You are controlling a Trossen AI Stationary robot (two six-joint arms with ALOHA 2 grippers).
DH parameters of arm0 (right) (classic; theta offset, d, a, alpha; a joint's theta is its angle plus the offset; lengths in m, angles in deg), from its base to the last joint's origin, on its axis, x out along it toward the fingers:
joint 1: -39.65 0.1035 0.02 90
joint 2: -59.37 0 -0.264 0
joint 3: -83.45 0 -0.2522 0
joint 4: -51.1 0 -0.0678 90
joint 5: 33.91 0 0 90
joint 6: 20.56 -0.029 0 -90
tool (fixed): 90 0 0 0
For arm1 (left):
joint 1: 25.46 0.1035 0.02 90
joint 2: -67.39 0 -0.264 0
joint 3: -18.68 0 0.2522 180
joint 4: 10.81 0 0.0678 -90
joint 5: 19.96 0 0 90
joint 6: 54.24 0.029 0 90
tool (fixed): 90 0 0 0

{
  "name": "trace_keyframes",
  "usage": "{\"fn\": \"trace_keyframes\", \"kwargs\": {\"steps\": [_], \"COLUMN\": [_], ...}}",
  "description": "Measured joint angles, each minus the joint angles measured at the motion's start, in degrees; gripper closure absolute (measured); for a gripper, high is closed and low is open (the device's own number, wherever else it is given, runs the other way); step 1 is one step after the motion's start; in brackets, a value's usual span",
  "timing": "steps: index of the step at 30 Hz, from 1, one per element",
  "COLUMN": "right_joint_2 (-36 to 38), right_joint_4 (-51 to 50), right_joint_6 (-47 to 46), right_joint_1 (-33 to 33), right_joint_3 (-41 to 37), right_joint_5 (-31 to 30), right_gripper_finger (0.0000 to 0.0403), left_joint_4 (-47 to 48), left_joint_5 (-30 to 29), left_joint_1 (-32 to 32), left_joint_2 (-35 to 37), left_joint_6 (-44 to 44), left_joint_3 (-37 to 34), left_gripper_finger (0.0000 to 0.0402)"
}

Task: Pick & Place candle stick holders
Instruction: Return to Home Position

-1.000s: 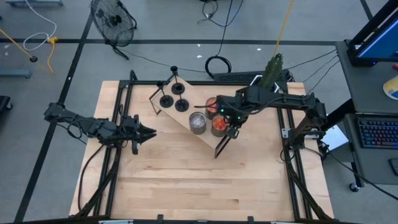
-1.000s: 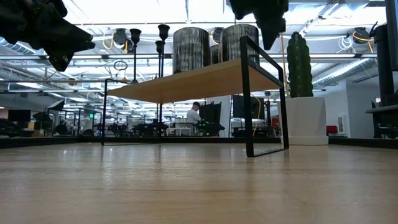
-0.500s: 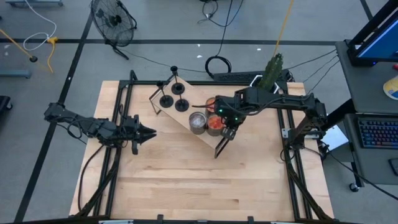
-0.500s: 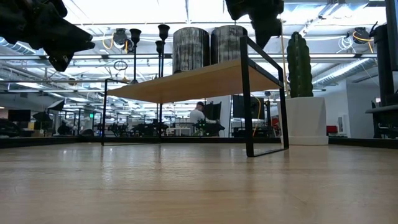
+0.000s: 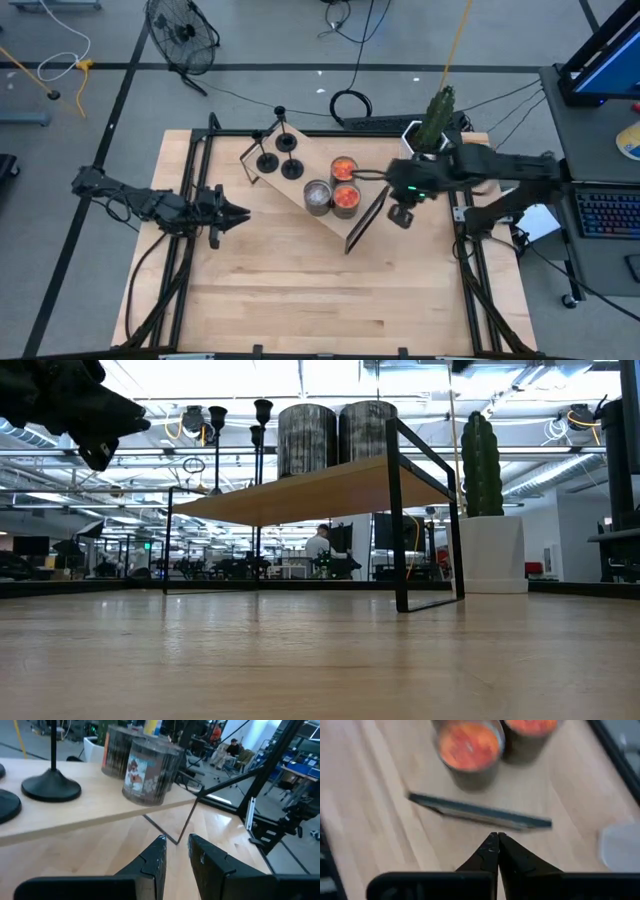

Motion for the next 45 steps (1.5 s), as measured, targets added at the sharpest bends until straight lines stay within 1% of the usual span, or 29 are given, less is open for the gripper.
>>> {"fn": "trace_keyframes", "kwargs": {"steps": [3,7,11,15,20,24,31,34,40,43,44,45], "right_joint_2": [6.7,16.4,25.6,33.3,41.0,46.4,54.7,57.6,62.6,63.9,64.2,64.3], "right_joint_4": [6.9,18.6,30.9,38.5,41.7,42.5,42.5,42.5,42.9,47.5,50.8,54.7], "right_joint_6": [-0.4,1.1,2.7,3.6,1.9,1.1,1.1,1.2,2.1,-3.1,-2.5,-1.0], "right_joint_1": [2.8,5.1,6.0,6.0,6.0,6.0,5.8,5.8,5.8,5.8,5.8,5.8], "right_joint_3": [-4.9,-13.9,-24.5,-34.3,-44.7,-50.4,-56.0,-57.5,-60.9,-64.2,-65.8,-67.6], "right_joint_5": [-2.4,-2.6,-2.6,-2.5,-2.3,-2.4,-2.6,-3.9,-4.0,-4.0,-3.2,-0.6], "right_gripper_finger": [0.0403,0.0403,0.0403,0.0403,0.0403,0.0403,0.0403,0.0403,0.0403,0.0403,0.0403,0.0403], "left_joint_4": [0.0,0.0,0.1,1.0,2.0,2.0,2.0,2.0,1.8,1.6,1.6,1.6], "left_joint_5": [0.1,0.2,2.7,3.1,3.1,3.1,2.6,2.6,2.5,2.5,2.5,2.5], "left_joint_1": [0.0,0.0,0.0,0.0,0.0,0.0,0.0,0.0,0.0,0.0,0.0,0.0], "left_joint_2": [1.9,5.2,8.1,9.5,10.1,10.1,10.1,10.1,10.1,10.1,10.1,10.1], "left_joint_6": [1.2,3.2,4.5,4.8,4.5,4.5,4.7,4.7,4.8,4.8,5.1,5.2], "left_joint_3": [0.0,0.0,0.0,0.0,0.0,0.0,0.0,0.0,0.0,0.0,0.0,0.0], "left_gripper_finger": [0.0314,0.0314,0.0314,0.0314,0.0314,0.0314,0.0314,0.0314,0.0314,0.0314,0.0314,0.0314]}}
